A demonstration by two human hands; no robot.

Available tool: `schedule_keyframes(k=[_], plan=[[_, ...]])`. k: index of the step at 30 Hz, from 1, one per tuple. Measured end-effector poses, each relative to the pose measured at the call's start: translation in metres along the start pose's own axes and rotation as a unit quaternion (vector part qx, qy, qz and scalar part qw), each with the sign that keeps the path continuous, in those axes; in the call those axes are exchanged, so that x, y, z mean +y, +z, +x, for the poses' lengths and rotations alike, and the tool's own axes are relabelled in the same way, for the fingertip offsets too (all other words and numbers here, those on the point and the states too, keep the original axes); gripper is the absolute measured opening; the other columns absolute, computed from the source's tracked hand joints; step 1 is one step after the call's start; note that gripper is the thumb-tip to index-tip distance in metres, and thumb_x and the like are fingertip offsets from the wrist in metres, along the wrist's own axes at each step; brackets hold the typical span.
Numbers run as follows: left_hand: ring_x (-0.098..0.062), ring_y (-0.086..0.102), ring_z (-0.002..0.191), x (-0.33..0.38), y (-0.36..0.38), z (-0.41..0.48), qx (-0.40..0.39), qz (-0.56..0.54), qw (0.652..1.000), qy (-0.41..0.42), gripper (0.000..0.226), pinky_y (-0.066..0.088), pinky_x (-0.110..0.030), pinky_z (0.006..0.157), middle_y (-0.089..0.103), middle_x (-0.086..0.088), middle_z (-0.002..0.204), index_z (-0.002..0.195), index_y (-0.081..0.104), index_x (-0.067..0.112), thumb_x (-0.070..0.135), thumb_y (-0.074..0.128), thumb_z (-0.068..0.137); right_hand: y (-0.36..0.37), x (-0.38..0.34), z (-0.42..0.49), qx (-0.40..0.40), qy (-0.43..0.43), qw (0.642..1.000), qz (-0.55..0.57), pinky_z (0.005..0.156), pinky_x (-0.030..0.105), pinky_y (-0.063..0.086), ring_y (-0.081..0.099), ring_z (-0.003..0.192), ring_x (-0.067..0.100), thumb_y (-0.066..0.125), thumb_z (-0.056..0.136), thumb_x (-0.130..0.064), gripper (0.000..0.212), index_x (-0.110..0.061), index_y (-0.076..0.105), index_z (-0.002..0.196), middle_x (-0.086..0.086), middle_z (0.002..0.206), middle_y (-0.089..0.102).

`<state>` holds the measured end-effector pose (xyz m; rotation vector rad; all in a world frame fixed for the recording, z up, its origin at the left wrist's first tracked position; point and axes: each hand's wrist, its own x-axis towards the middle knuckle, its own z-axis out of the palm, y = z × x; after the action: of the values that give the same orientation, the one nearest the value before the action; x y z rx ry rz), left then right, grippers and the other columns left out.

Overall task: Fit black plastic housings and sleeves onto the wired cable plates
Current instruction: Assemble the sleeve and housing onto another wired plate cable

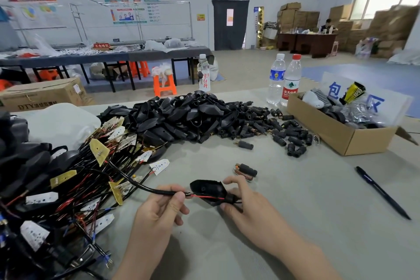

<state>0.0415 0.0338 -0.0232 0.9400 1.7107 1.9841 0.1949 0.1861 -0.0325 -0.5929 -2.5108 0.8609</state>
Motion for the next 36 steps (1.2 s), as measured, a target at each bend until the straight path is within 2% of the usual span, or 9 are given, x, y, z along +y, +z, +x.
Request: schedule_keyframes(k=[9,13,15,17,20,22,25,29,36], plan=[[-0.013,0.061,0.059,-0.007,-0.003,0.005,0.054,0.006,0.998,-0.023,0.008,0.05,-0.023,0.046,0.075,-0.008,0.083,0.098,0.063,0.006,0.003,0.055,0.097,-0.002,0.004,0.0,0.004,0.022,1.0,-0.013,0.074,0.02,0.042,0.055,0.092,0.0,0.058,0.09,-0.046,0.019,-0.048,0.04,0.095,-0.016,0.093,0.064],[-0.015,0.058,0.05,-0.006,0.0,0.006,0.068,-0.012,0.993,-0.097,0.009,0.048,-0.026,0.04,0.073,-0.012,0.078,0.095,0.061,0.003,0.01,0.057,0.097,-0.003,0.005,-0.001,0.006,0.016,1.0,-0.016,0.083,0.027,0.045,0.055,0.097,0.002,0.051,0.092,-0.051,0.015,-0.046,0.044,0.103,-0.013,0.098,0.065],[-0.015,0.053,0.044,-0.008,-0.003,0.006,0.092,0.067,0.986,-0.118,0.024,0.043,-0.027,0.038,0.07,-0.008,0.067,0.086,0.064,0.004,0.025,0.06,0.097,-0.004,0.006,0.0,0.004,0.012,1.0,-0.026,0.088,0.026,0.044,0.053,0.101,0.001,0.05,0.096,-0.048,0.015,-0.045,0.049,0.111,-0.014,0.104,0.064],[-0.016,0.055,0.049,-0.006,-0.007,0.003,0.112,0.235,0.959,-0.113,0.04,0.042,-0.03,0.05,0.065,0.003,0.056,0.069,0.065,0.016,0.046,0.059,0.094,-0.004,0.006,0.001,0.005,0.004,0.999,-0.033,0.088,0.02,0.042,0.052,0.104,-0.001,0.051,0.098,-0.041,0.017,-0.042,0.053,0.115,-0.02,0.109,0.062],[-0.014,0.056,0.061,0.0,-0.005,-0.006,0.113,0.431,0.895,-0.036,0.043,0.04,-0.032,0.057,0.058,0.013,0.056,0.058,0.057,0.031,0.061,0.052,0.088,-0.005,0.007,0.002,0.007,-0.001,0.999,-0.031,0.083,0.009,0.037,0.05,0.104,-0.005,0.054,0.098,-0.038,0.016,-0.04,0.056,0.114,-0.026,0.109,0.061],[-0.016,0.052,0.062,-0.001,0.001,-0.009,0.106,0.46,0.875,0.11,0.039,0.039,-0.032,0.056,0.051,0.011,0.054,0.058,0.052,0.033,0.052,0.056,0.093,-0.003,0.006,0.003,0.008,-0.003,1.0,-0.02,0.082,0.006,0.035,0.049,0.104,-0.007,0.056,0.098,-0.038,0.017,-0.04,0.058,0.114,-0.026,0.109,0.062],[-0.014,0.054,0.078,-0.009,0.007,-0.007,0.059,0.466,0.826,0.311,0.022,0.041,-0.031,0.072,0.064,0.014,0.081,0.08,0.069,0.028,0.041,0.054,0.09,-0.001,0.004,0.003,0.015,-0.014,1.0,-0.019,0.086,0.005,0.033,0.049,0.105,-0.009,0.058,0.096,-0.038,0.02,-0.04,0.06,0.116,-0.029,0.11,0.062],[-0.015,0.063,0.076,-0.02,0.007,-0.004,-0.001,0.493,0.805,0.33,0.025,0.038,-0.029,0.075,0.067,0.013,0.082,0.084,0.073,0.026,0.041,0.054,0.086,0.002,0.001,0.006,0.028,-0.028,0.999,-0.002,0.085,0.005,0.035,0.052,0.102,-0.011,0.063,0.094,-0.032,0.022,-0.038,0.064,0.114,-0.044,0.098,0.058],[-0.011,0.06,0.07,-0.014,0.008,-0.009,-0.056,0.455,0.85,0.26,0.022,0.038,-0.029,0.071,0.059,0.017,0.075,0.08,0.069,0.028,0.04,0.052,0.086,0.005,0.001,0.006,0.048,-0.027,0.998,0.026,0.08,0.003,0.038,0.059,0.094,-0.012,0.069,0.089,-0.022,0.024,-0.034,0.072,0.11,-0.046,0.088,0.061]])
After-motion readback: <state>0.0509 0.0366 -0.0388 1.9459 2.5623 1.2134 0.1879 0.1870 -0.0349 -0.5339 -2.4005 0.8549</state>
